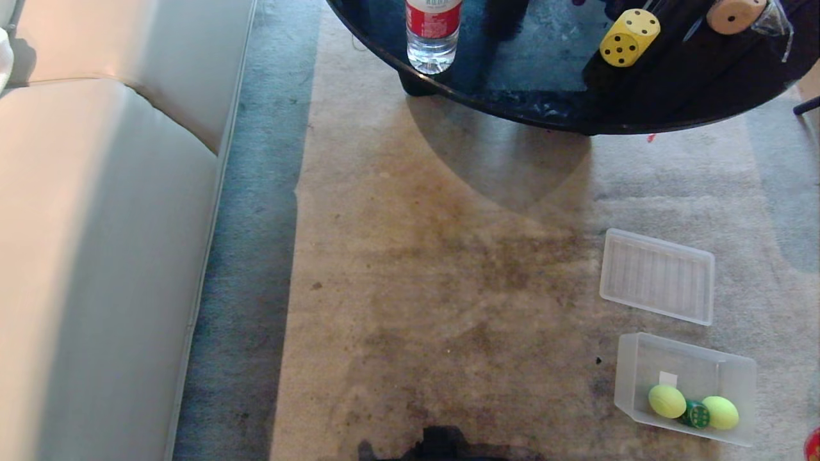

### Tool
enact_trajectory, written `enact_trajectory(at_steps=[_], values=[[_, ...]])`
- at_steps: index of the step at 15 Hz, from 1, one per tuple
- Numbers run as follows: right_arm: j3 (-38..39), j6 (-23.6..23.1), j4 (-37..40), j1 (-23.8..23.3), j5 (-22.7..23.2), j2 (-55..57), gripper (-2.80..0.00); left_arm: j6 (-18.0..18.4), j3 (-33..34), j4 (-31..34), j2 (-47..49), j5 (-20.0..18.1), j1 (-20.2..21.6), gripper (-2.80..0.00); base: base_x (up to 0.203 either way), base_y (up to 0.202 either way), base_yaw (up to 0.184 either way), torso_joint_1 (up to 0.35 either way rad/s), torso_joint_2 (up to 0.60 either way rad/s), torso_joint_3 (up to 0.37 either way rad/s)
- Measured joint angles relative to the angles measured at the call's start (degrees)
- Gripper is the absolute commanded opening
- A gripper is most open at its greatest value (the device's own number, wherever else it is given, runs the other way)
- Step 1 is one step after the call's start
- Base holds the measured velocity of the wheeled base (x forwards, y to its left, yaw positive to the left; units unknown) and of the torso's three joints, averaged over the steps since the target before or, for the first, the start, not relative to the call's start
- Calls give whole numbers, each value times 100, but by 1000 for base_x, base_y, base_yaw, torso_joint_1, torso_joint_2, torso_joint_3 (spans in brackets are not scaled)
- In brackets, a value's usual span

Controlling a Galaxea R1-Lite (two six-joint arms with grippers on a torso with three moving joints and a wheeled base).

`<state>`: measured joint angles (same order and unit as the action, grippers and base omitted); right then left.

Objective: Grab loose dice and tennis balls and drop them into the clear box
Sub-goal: Put the toys in the box

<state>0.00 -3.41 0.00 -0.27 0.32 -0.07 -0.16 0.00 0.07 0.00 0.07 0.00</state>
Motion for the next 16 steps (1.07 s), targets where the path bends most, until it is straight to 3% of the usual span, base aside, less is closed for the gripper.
enact_trajectory(at_steps=[16], values=[[0, -6, 0, 0, 8, 7, -280, -1, 0, 0, 0, 0, 0, -280, 0, 0, 0, 3, 3, -199]])
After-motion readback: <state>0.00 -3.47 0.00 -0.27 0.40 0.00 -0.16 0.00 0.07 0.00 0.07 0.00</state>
